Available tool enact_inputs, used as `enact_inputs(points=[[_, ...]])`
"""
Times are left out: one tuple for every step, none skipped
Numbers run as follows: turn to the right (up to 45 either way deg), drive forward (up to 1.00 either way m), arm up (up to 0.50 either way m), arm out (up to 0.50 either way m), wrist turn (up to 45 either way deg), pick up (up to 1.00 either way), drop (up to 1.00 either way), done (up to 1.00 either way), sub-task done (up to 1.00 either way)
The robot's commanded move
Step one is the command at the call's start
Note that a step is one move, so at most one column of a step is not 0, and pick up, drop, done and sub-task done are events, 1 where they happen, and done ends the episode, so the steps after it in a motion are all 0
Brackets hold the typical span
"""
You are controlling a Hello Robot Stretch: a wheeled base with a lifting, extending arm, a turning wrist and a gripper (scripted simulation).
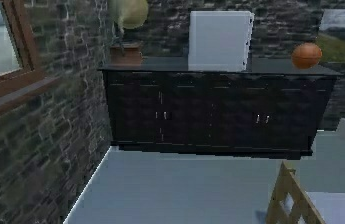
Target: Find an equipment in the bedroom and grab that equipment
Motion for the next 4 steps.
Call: enact_inputs(points=[[21.0,0.0,0.0,0.0,0.0,0.0,0.0,0.0,0.0],[0.0,1.0,0.0,0.0,0.0,0.0,0.0,0.0,0.0],[3.0,0.0,0.0,0.0,0.0,0.0,0.0,0.0,0.0],[0.0,0.35,0.0,0.0,0.0,0.0,0.0,0.0,0.0]])
